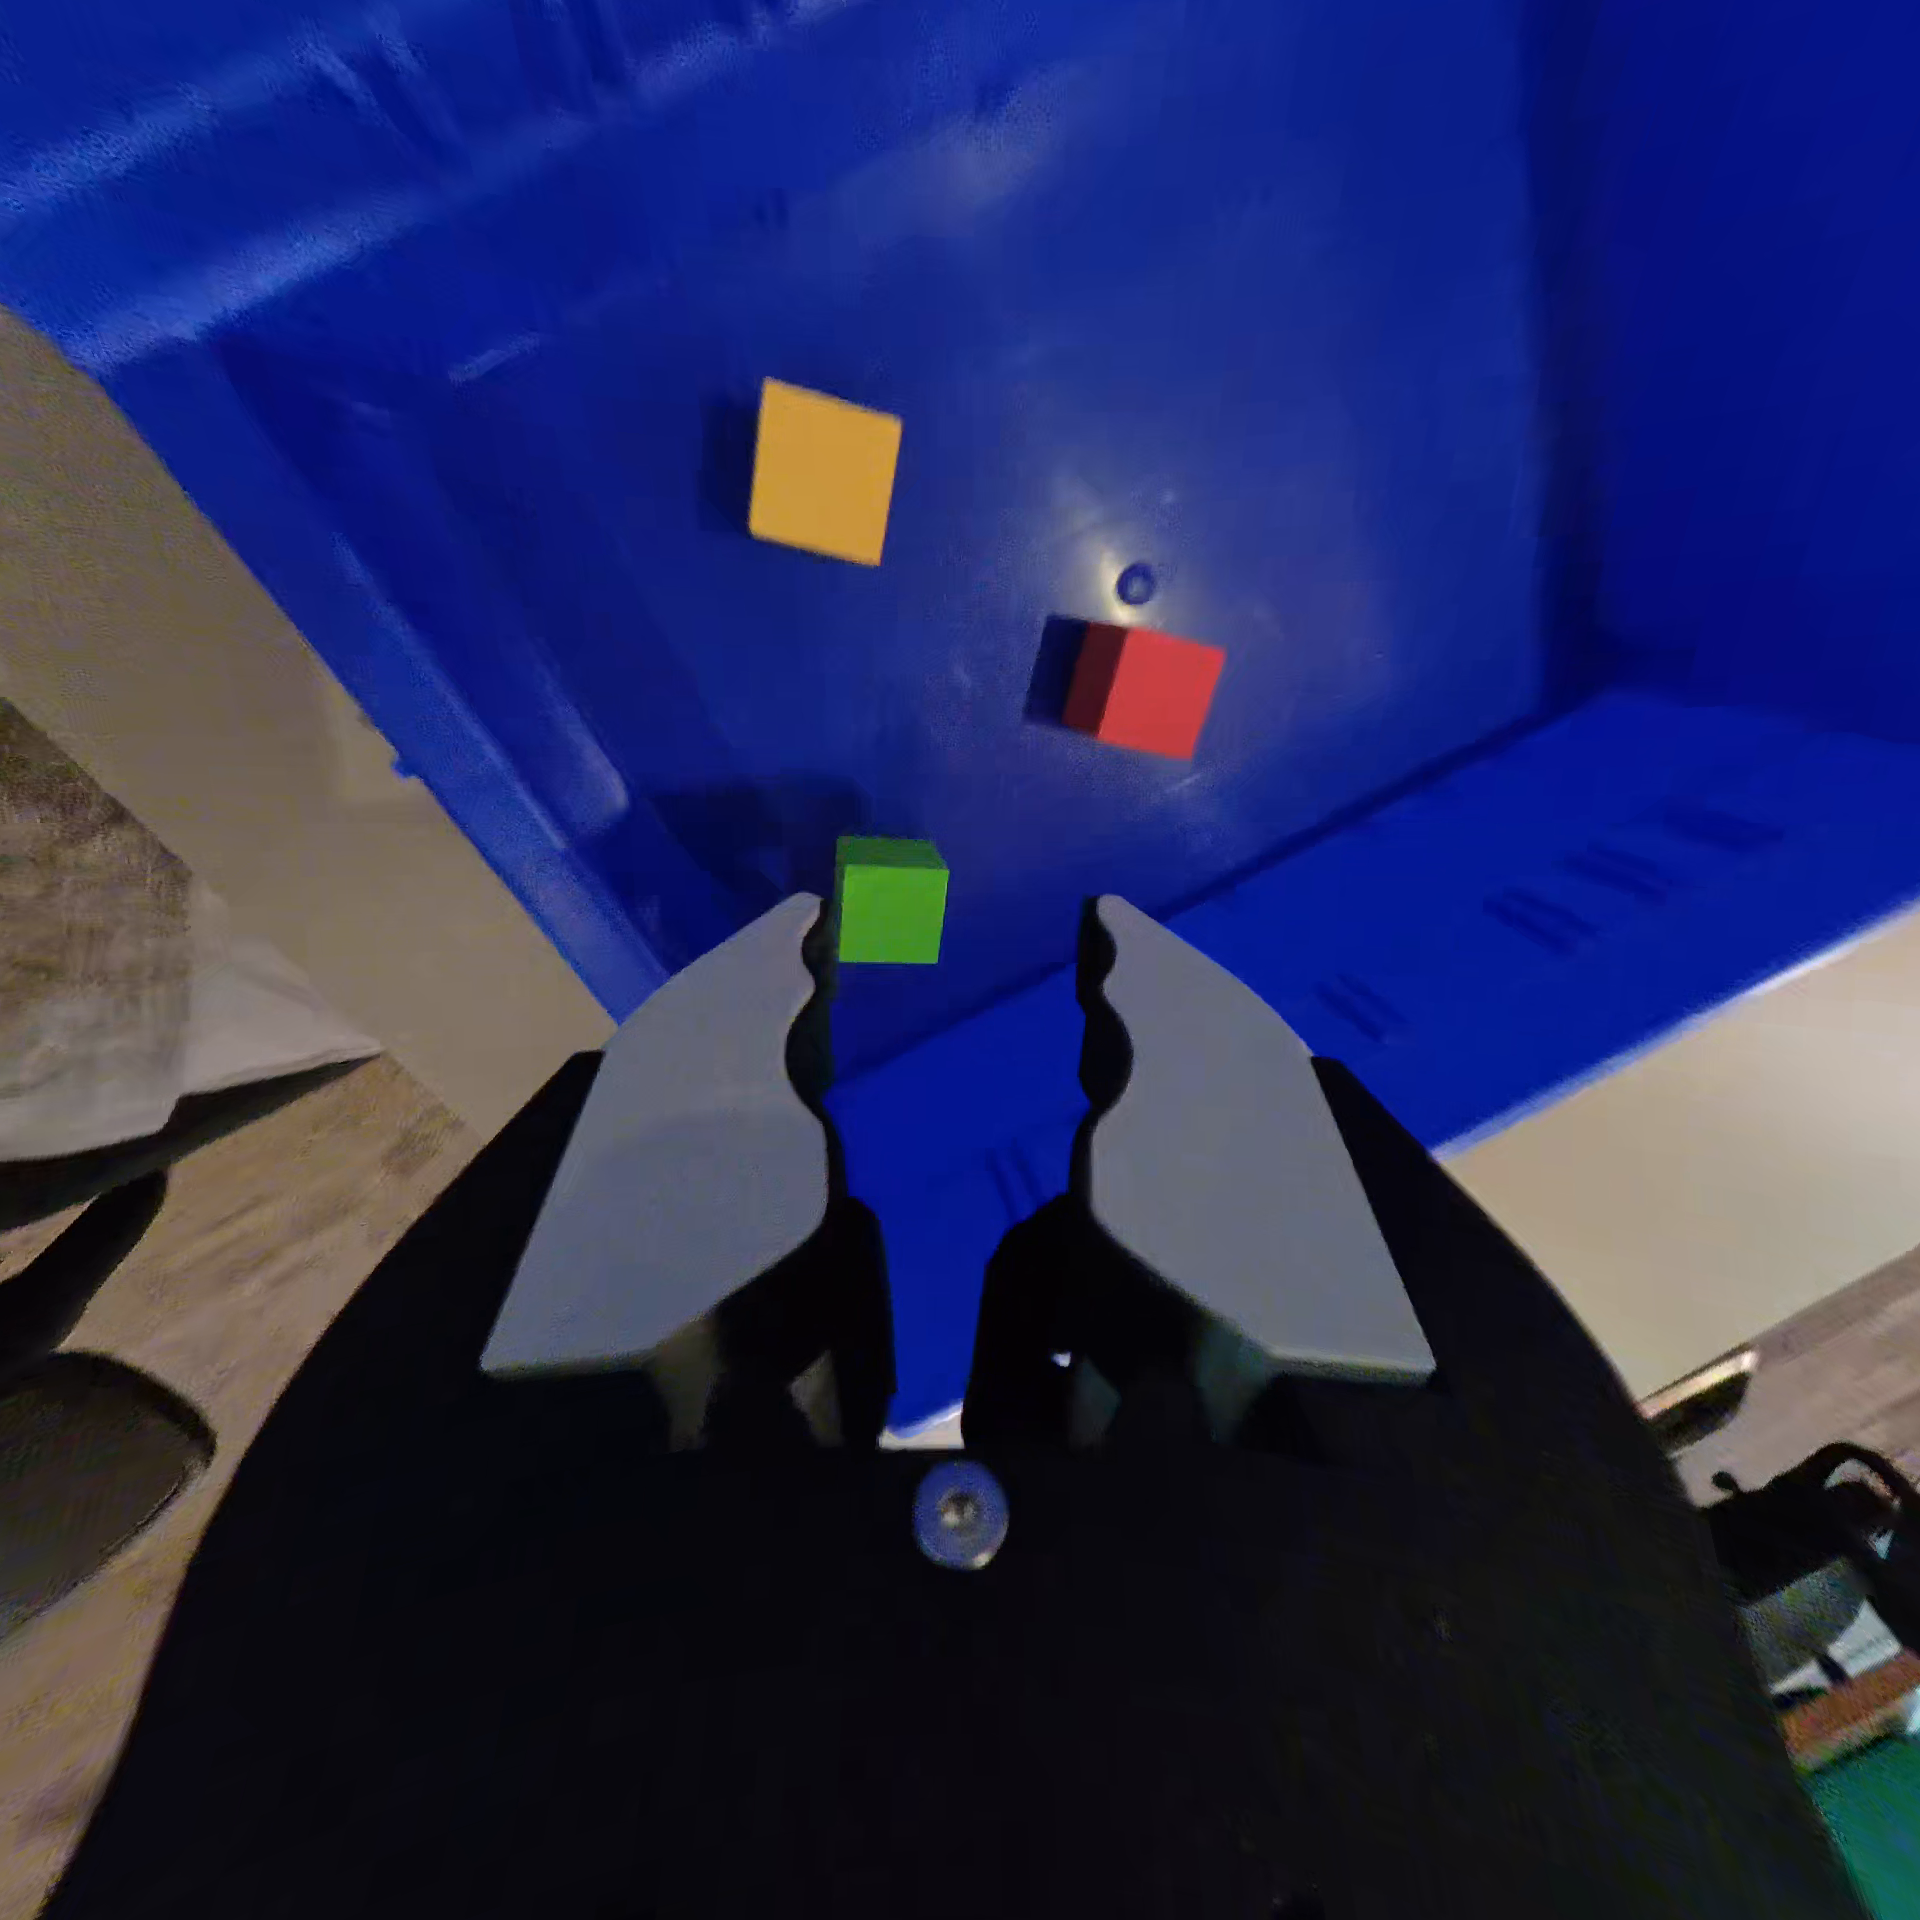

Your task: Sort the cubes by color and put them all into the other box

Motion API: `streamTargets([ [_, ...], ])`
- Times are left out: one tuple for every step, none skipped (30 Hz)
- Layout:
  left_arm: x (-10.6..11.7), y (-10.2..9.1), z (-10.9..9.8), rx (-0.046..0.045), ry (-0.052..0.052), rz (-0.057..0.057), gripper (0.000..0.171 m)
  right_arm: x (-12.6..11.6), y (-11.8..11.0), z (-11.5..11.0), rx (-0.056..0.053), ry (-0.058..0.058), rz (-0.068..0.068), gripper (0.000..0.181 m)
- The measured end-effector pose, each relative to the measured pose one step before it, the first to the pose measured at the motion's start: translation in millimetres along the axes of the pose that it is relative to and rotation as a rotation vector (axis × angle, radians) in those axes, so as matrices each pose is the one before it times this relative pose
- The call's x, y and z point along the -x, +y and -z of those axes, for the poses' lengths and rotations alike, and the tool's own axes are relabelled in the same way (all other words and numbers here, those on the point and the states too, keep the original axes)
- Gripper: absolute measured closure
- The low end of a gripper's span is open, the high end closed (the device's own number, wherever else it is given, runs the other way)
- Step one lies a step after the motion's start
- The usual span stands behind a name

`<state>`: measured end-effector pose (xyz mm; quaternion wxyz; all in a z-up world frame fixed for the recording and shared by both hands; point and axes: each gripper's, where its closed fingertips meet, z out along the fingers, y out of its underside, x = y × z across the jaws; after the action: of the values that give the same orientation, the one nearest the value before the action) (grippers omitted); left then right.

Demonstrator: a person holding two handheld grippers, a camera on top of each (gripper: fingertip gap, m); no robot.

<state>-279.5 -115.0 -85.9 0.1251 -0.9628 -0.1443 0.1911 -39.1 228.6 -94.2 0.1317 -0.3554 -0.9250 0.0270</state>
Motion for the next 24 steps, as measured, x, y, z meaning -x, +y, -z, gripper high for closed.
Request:
streamTargets([
  [6.77,-1.76,-8.41,0.05244,-0.0356,-0.1405,0.117,1.00,-3.67,5.63,-0.0377,0.0203,0.0060,0.137],
  [4.43,-0.85,-8.42,0.03681,-0.0241,-0.1355,0.117,2.94,-2.19,3.71,-0.0254,0.0083,0.0074,0.138],
  [1.80,1.86,-8.34,0.04145,-0.0069,-0.1177,0.116,1.97,-0.76,2.13,-0.0145,0.0147,0.0080,0.139],
  [2.33,3.31,-7.42,0.04524,-0.0066,-0.0889,0.113,2.40,0.36,1.32,-0.0071,0.0128,0.0116,0.139],
  [0.19,2.12,-6.25,0.02906,0.0114,-0.0644,0.113,2.52,0.56,0.69,-0.0055,0.0100,0.0119,0.139],
  [0.37,0.12,-4.60,0.01019,0.0154,-0.0399,0.112,1.72,0.68,0.59,-0.0037,0.0100,0.0066,0.139],
  [0.33,-0.87,-3.02,-0.00054,0.0196,-0.0207,0.112,1.80,0.70,0.59,-0.0030,0.0028,0.0020,0.139],
  [-0.43,-0.82,-2.57,-0.00026,0.0257,-0.0109,0.112,1.67,0.08,0.69,-0.0075,-0.0021,-0.0016,0.139],
  [-0.02,0.75,-2.36,0.01298,0.0200,-0.0111,0.112,0.36,-0.05,0.73,-0.0077,0.0013,-0.0045,0.139],
  [0.57,2.18,-2.49,0.02342,0.0133,-0.0122,0.112,0.12,0.17,0.67,-0.0074,0.0011,-0.0021,0.139],
  [-1.03,2.26,-2.36,0.02404,0.0223,-0.0068,0.112,-0.02,0.19,0.62,-0.0058,0.0011,-0.0008,0.139],
  [-1.80,1.52,-2.10,0.01923,0.0241,-0.0025,0.112,-0.93,0.55,0.56,-0.0033,0.0051,-0.0017,0.139],
  [-1.35,1.17,-1.85,0.01597,0.0172,-0.0070,0.113,-0.61,0.30,0.40,-0.0042,0.0033,-0.0008,0.139],
  [-0.51,1.08,-1.65,0.01264,0.0088,-0.0078,0.114,-0.10,0.51,0.09,-0.0029,-0.0002,-0.0009,0.139],
  [-0.64,0.43,-1.39,0.00651,0.0111,-0.0039,0.115,-0.44,0.42,-0.08,-0.0029,0.0021,-0.0017,0.139],
  [-0.59,-0.35,-1.27,0.00251,0.0102,-0.0031,0.117,-0.49,0.20,-0.26,-0.0042,0.0028,-0.0011,0.140],
  [0.51,0.08,-1.29,0.00591,0.0016,-0.0053,0.117,0.24,0.03,-0.50,-0.0037,-0.0005,-0.0004,0.140],
  [0.63,0.69,-1.59,0.01072,0.0027,-0.0029,0.117,0.39,-0.23,-0.63,-0.0037,-0.0010,0.0004,0.140],
  [-0.41,0.64,-1.53,0.00970,0.0108,0.0003,0.117,0.68,-0.12,-0.76,-0.0017,-0.0019,0.0022,0.140],
  [-0.07,0.07,-1.58,0.00633,0.0077,-0.0003,0.118,0.01,-0.08,-0.47,0.0011,0.0030,0.0016,0.140],
  [0.86,0.39,-1.66,0.00653,0.0008,-0.0006,0.118,0.46,-0.41,-0.31,-0.0017,-0.0001,0.0015,0.140],
  [0.04,0.53,-1.72,0.00825,0.0050,0.0028,0.118,1.08,-0.86,0.03,-0.0043,-0.0029,0.0027,0.140],
  [0.01,0.70,-0.82,0.00999,0.0032,0.0011,0.118,0.45,-0.65,0.35,-0.0041,0.0028,0.0025,0.140],
  [0.40,0.06,0.26,0.00165,-0.0006,-0.0033,0.119,0.84,-0.44,0.48,-0.0029,0.0000,0.0031,0.140],
])
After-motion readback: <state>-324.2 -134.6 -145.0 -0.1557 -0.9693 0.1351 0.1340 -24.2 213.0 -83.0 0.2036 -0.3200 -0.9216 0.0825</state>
